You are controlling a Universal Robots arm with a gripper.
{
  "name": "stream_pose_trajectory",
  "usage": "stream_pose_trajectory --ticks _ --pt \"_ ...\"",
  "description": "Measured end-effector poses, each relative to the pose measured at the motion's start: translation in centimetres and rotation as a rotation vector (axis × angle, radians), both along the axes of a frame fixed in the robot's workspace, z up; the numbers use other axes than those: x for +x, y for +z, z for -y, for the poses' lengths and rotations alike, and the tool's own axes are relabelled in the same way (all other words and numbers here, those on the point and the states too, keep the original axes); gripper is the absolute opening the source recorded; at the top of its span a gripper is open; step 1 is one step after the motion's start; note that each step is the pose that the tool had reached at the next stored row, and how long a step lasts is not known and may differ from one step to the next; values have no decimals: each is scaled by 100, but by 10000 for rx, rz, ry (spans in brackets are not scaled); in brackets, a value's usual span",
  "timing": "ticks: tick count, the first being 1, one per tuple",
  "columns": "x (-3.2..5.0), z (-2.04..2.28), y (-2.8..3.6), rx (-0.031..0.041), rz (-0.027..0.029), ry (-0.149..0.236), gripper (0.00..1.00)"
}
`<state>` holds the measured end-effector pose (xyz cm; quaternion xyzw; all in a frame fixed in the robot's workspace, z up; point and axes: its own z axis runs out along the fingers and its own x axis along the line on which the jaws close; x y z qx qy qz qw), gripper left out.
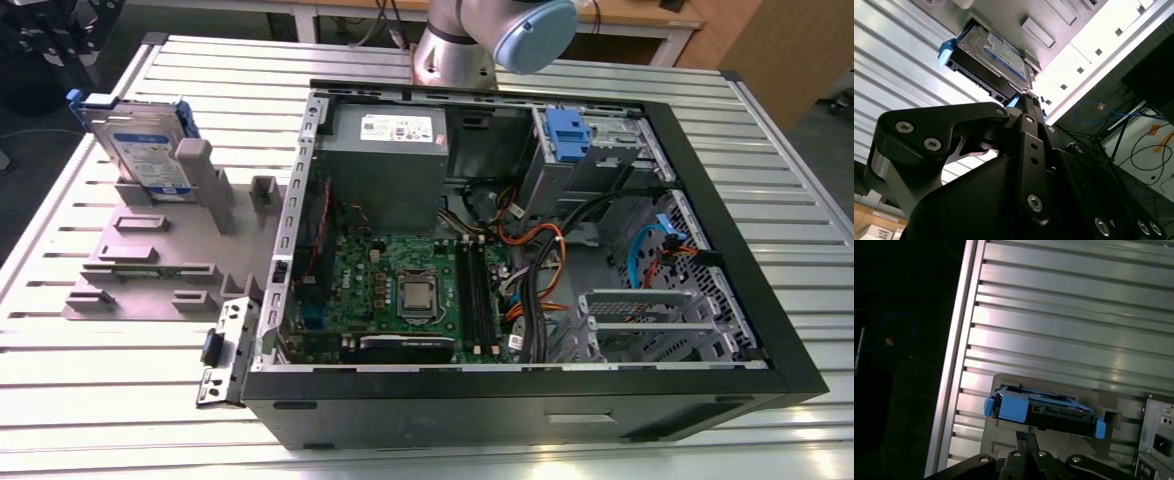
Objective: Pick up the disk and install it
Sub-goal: 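Pick up the disk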
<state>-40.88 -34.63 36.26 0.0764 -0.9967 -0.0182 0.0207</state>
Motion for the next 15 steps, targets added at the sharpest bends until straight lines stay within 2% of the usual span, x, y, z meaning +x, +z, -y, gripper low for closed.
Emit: stream_pose_trajectory --ticks 5,15 --pt "0 0 0 1 0 338 11" --pt "0 0 0 0 -1 1291 11"
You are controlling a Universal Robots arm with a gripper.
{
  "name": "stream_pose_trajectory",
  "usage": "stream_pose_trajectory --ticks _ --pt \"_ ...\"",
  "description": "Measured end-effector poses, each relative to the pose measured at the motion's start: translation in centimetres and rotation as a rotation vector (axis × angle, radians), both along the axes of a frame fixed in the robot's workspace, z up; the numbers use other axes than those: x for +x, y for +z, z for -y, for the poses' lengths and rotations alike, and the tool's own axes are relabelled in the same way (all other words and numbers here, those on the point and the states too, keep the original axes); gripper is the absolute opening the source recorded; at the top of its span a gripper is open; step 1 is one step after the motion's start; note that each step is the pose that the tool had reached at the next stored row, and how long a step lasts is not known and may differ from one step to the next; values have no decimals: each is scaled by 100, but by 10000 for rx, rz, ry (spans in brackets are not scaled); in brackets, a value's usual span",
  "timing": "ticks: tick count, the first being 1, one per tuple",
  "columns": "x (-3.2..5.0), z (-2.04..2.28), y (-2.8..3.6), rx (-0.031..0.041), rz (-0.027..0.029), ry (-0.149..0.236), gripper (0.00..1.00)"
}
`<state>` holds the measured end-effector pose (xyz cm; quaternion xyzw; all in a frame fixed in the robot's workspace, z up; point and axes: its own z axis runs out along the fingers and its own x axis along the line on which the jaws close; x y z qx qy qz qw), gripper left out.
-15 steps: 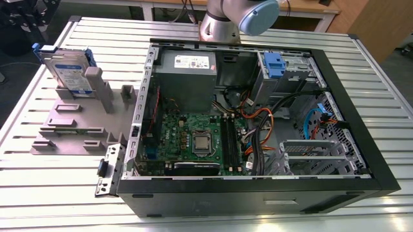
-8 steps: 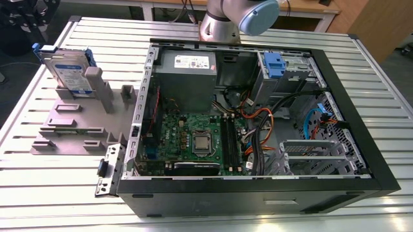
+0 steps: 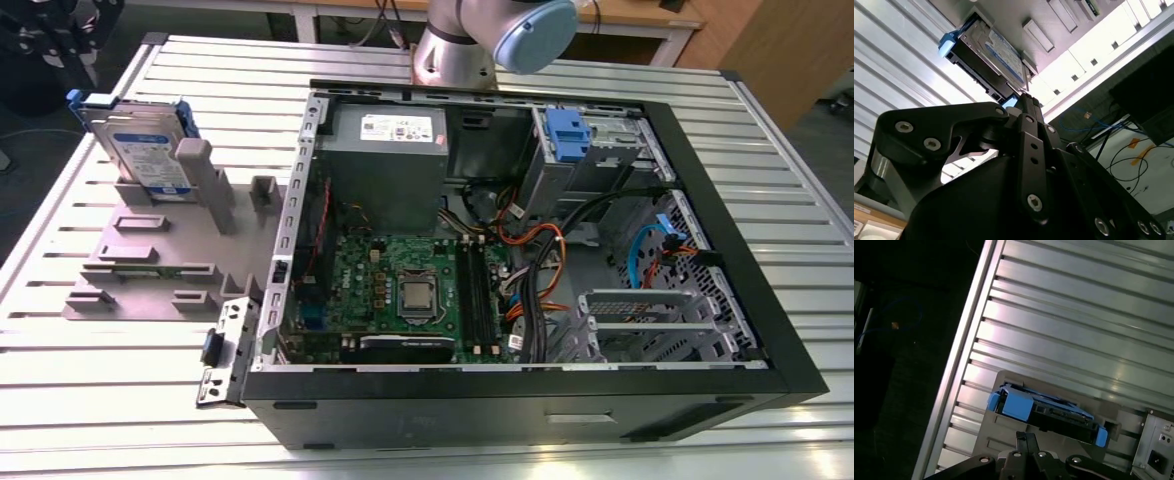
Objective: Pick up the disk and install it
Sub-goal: 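Pick up the disk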
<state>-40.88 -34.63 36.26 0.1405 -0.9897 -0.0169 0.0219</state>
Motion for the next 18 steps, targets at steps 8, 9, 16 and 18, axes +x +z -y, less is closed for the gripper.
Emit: stream_pose_trajectory --ticks 8,9,16,18 --pt "0 0 0 0 0 596 11" --pt "0 0 0 0 0 643 11" --pt "0 0 0 0 0 904 11" --pt "0 0 0 0 0 993 11"
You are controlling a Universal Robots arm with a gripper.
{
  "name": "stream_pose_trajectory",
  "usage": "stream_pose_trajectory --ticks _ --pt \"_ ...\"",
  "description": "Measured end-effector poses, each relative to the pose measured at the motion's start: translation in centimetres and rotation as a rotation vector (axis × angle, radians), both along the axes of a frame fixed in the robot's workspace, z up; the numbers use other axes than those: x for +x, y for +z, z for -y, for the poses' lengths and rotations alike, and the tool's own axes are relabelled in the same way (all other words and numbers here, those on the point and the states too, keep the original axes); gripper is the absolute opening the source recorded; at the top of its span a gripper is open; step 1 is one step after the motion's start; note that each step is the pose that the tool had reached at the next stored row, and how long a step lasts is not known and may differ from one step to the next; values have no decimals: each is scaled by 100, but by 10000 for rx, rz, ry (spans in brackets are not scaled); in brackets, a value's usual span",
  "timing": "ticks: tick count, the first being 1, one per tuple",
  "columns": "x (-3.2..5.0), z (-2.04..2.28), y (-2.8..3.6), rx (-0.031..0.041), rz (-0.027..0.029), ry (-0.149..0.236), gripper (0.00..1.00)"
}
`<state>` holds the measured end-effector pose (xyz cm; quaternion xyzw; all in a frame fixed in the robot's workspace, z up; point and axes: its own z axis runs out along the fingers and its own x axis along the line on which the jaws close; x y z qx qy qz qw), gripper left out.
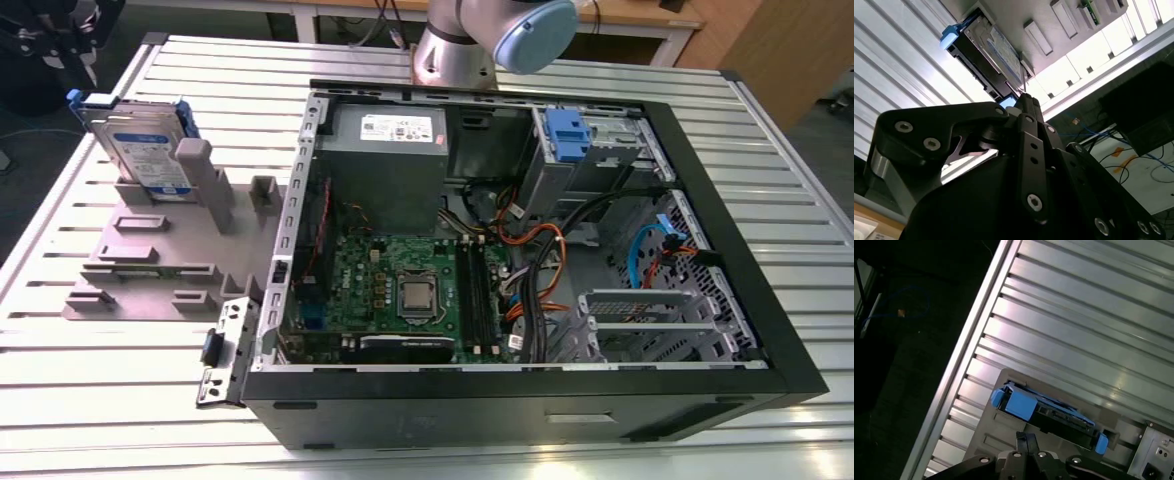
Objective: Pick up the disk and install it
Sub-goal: 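Pick up the disk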
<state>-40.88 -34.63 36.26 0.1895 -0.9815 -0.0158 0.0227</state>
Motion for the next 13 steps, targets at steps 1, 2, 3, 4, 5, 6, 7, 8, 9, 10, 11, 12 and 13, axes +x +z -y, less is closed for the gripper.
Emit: stream_pose_trajectory --ticks 1,2,3,4,5,6,7,8,9,10,11,12,13 --pt "0 0 0 0 0 58 11" --pt "0 0 0 0 1 127 11" --pt "0 0 0 0 0 196 11" --pt "0 1 0 -1 0 267 11" --pt "0 1 0 0 0 356 11" --pt "0 1 0 0 1 459 11" --pt "0 1 0 0 1 574 11" --pt "0 1 0 0 0 687 11" --pt "0 1 0 0 0 788 11" --pt "0 1 -1 0 1 883 11" --pt "0 1 0 0 1 978 11" --pt "0 1 0 0 2 1072 11" --pt "0 1 -1 0 6 1172 11"
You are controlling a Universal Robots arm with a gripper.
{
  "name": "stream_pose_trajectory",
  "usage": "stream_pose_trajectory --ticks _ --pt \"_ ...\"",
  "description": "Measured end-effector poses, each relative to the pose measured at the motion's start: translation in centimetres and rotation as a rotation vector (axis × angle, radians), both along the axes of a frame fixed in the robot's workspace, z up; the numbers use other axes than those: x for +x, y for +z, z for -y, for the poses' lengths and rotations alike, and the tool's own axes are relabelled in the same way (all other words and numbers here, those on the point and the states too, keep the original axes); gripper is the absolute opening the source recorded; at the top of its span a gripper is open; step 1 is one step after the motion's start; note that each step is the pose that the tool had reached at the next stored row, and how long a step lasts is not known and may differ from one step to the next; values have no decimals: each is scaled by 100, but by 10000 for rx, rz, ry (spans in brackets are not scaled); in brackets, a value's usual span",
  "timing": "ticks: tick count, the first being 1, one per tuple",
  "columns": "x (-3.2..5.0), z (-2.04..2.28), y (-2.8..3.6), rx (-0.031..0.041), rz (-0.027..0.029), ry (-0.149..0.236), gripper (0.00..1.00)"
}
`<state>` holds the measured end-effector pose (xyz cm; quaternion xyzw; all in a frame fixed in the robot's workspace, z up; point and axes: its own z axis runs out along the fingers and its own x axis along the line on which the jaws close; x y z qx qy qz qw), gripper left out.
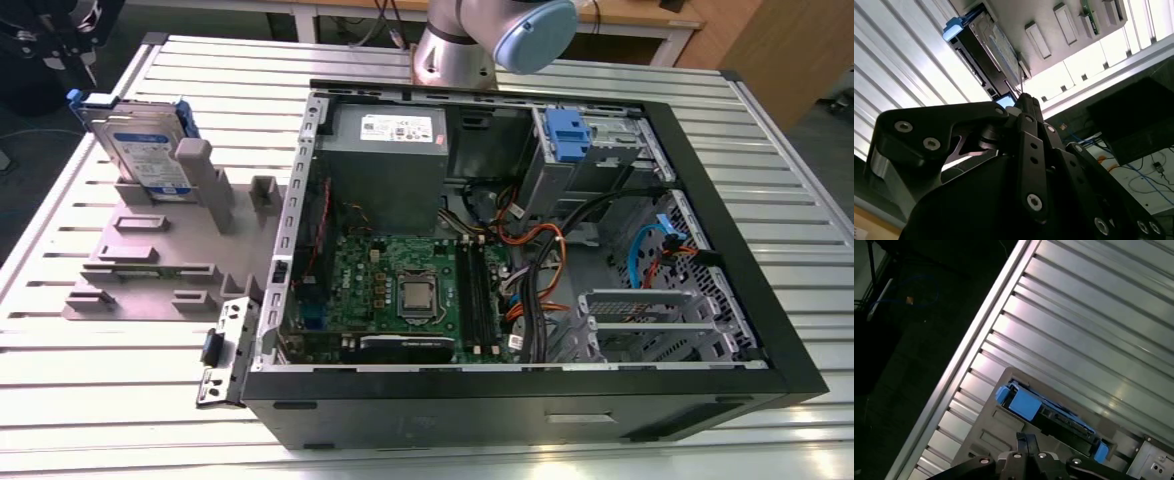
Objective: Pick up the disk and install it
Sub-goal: 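Pick up the disk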
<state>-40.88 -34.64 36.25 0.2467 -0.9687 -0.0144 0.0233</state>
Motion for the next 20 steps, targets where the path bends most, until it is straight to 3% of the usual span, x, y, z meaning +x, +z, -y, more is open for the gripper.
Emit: stream_pose_trajectory --ticks 4,7,15,20 --pt "0 0 -5 0 69 326 11" --pt "1 0 -11 -1 176 427 11" --pt "0 0 -24 11 193 1592 11" --pt "0 0 -25 12 195 1636 11"
